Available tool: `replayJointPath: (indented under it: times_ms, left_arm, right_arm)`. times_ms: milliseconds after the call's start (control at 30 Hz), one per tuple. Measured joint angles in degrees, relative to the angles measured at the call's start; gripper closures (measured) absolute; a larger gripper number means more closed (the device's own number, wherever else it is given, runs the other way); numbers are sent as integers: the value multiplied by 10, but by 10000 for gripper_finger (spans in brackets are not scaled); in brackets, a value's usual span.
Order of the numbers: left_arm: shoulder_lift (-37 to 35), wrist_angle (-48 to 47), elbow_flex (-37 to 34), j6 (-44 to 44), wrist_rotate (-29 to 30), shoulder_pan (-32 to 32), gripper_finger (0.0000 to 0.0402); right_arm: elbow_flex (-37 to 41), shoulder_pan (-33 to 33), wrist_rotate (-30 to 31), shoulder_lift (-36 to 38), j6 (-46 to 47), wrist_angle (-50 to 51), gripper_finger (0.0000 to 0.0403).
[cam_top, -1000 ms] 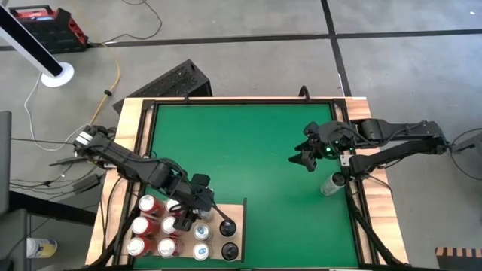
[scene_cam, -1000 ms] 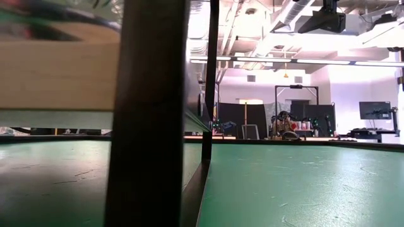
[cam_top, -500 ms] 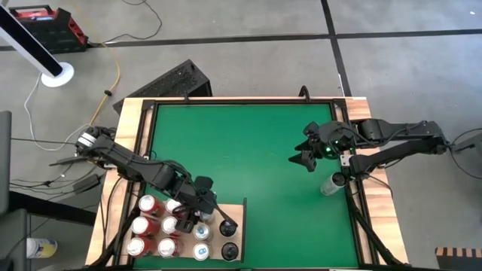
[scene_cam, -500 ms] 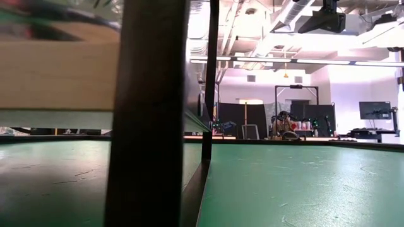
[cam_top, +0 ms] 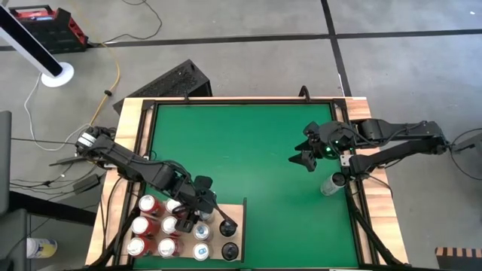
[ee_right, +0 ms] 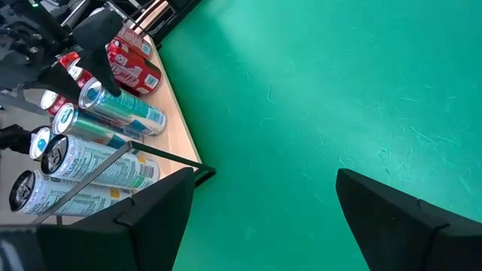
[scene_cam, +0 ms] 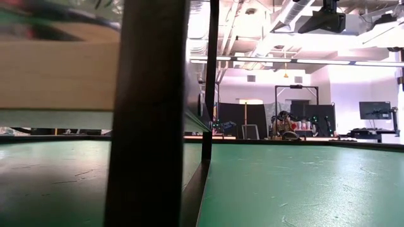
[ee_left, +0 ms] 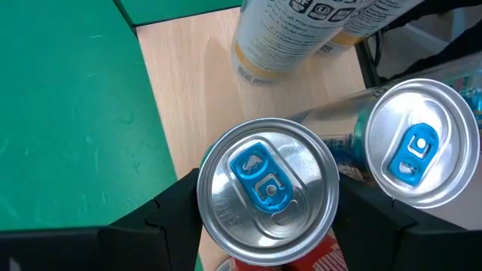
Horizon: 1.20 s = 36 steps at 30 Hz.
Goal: Place canned beverage on shelf
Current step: Put the blue soda can on the shelf aligned with the other blue soda can
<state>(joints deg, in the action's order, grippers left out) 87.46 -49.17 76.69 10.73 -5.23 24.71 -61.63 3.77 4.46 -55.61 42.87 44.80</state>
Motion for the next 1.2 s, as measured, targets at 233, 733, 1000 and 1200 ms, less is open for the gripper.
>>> replayJointPath:
  times_ms: [233,733,1000,1200]
  left_arm:
    - [0,-6,0,4,-10,-5,181]
    - [0,-12,-1,7,-16,-10,34]
    - [-1,-68,37,1,-17,-23,34]
    - [-1,-150,97,-15,-18,-26,34]
  right_arm:
    - [0,0,0,0,0,0,55]
    - [0,0,0,0,-10,0,55]
    - [0,0,0,0,-17,-1,55]
    - [-19,20,-14,0,-77,-7,55]
